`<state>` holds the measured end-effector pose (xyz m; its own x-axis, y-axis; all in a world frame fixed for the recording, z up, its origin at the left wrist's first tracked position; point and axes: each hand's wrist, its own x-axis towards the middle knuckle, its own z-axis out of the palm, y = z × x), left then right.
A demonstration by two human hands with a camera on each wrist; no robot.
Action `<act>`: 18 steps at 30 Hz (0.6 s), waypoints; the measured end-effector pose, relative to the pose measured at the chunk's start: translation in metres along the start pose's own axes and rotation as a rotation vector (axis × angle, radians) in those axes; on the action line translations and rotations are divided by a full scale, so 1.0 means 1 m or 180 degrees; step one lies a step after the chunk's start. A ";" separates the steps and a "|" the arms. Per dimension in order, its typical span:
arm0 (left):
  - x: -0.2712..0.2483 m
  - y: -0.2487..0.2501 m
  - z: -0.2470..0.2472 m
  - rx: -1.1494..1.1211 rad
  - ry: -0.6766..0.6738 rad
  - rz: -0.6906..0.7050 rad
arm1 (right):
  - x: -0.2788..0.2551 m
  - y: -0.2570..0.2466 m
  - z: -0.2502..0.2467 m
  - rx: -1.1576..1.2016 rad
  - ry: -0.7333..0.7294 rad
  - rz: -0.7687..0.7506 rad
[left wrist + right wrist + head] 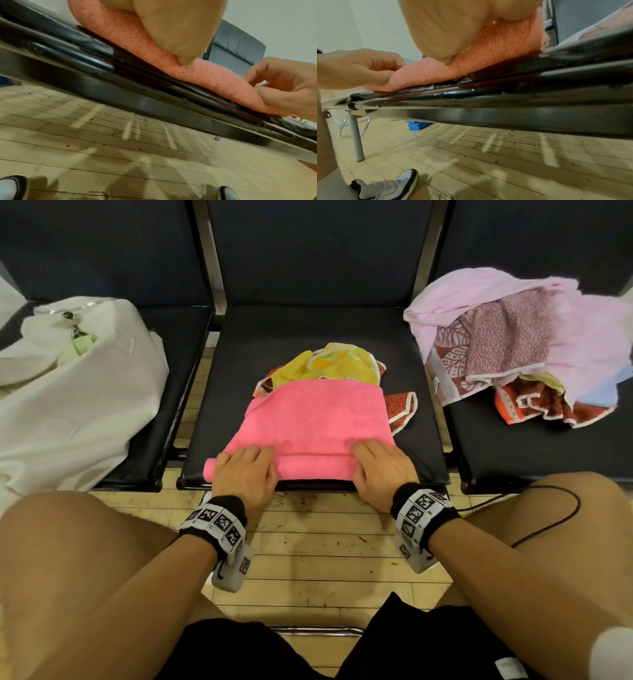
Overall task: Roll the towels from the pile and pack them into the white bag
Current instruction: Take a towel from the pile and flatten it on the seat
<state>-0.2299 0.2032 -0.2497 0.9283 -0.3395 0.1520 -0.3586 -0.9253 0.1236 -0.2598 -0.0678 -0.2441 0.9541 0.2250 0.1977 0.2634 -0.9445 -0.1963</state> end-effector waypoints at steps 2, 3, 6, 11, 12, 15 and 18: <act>0.000 0.001 -0.002 -0.0051 0.0201 -0.0032 | 0.000 0.002 0.005 -0.0150 0.0353 -0.0163; 0.000 0.001 -0.003 -0.0028 0.0302 -0.0011 | 0.000 0.003 0.008 -0.0258 0.0480 -0.0280; 0.001 -0.002 -0.003 0.0004 0.0228 0.0085 | -0.002 0.004 0.014 -0.0400 0.0502 -0.0521; -0.005 -0.002 -0.003 -0.0366 0.0086 0.0120 | -0.009 0.000 0.008 -0.0190 0.0124 -0.0280; -0.007 -0.001 -0.003 -0.0351 0.0010 0.0162 | -0.010 0.000 0.007 -0.0193 0.0108 -0.0238; -0.010 -0.003 -0.001 -0.0235 -0.0069 0.0248 | -0.007 0.001 0.010 -0.0235 0.0061 -0.0161; -0.006 -0.004 0.000 -0.0208 -0.0030 0.0133 | -0.002 0.002 0.008 -0.0181 0.0059 -0.0045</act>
<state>-0.2343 0.2093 -0.2508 0.9132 -0.3793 0.1491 -0.4023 -0.8974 0.1811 -0.2598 -0.0682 -0.2527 0.9474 0.2344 0.2178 0.2678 -0.9534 -0.1386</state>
